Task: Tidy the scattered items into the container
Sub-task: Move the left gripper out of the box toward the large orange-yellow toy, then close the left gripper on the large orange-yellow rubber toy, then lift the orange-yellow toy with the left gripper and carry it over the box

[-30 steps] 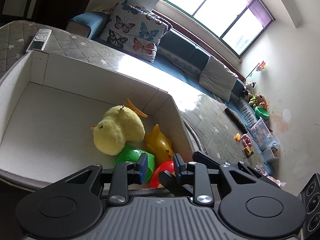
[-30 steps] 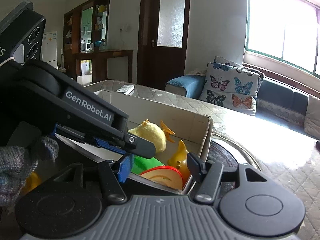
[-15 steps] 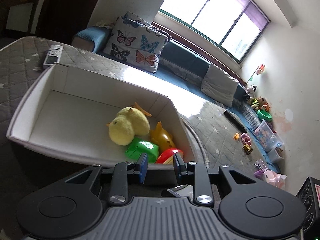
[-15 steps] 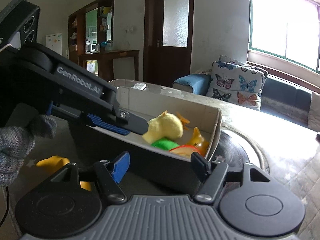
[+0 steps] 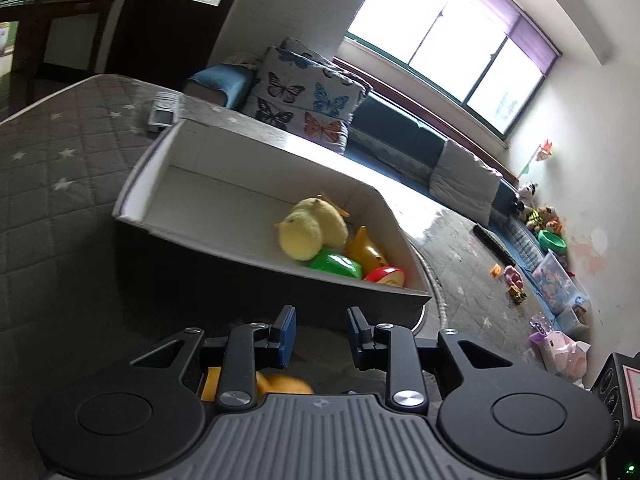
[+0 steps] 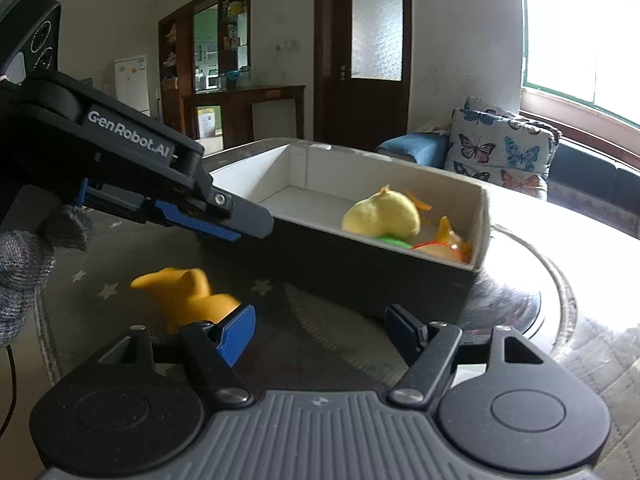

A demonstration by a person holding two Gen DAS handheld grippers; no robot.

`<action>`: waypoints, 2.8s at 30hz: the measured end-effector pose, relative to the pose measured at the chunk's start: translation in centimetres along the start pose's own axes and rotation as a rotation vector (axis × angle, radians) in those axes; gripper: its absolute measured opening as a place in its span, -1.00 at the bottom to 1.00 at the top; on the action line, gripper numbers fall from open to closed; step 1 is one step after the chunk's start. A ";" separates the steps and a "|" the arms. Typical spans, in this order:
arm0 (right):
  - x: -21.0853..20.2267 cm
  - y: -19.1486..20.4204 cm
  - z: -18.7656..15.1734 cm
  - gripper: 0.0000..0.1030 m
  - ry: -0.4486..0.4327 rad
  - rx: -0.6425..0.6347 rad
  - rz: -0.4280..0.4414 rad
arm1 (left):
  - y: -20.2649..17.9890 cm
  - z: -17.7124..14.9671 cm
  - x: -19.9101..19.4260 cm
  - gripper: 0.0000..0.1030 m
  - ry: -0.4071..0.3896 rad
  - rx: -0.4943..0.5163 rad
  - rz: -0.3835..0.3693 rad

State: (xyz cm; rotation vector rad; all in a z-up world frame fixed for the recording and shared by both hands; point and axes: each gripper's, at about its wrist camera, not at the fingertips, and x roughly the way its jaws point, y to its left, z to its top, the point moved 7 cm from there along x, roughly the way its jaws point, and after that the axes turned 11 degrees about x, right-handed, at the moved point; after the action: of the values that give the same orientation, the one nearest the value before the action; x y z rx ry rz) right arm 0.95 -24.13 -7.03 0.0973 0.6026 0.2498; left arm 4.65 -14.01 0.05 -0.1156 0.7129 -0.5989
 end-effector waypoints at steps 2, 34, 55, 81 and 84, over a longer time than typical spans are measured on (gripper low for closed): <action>0.2 0.6 -0.3 0.44 0.008 -0.009 0.015 | 0.6 -0.5 -0.6 -0.42 -0.005 -0.016 0.013; 4.0 6.7 -2.0 0.48 0.105 -0.145 0.164 | 8.0 -5.9 -3.4 -0.37 0.019 -0.259 0.049; 3.8 7.7 -2.8 0.22 0.137 -0.219 0.177 | 10.1 -5.8 -2.6 -0.28 -0.021 -0.415 -0.052; 6.0 8.0 -2.6 0.04 0.150 -0.241 0.140 | 10.8 -5.7 -1.8 -0.19 -0.024 -0.505 -0.054; 5.9 7.9 -2.7 0.04 0.149 -0.238 0.137 | 10.8 -5.6 -1.6 -0.19 -0.021 -0.503 -0.052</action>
State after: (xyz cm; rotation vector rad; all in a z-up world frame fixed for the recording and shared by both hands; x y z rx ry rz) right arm 2.51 -14.92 -11.18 -0.1113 0.7105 0.4623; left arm 5.22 -3.66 -6.50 -0.6071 0.8303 -0.4567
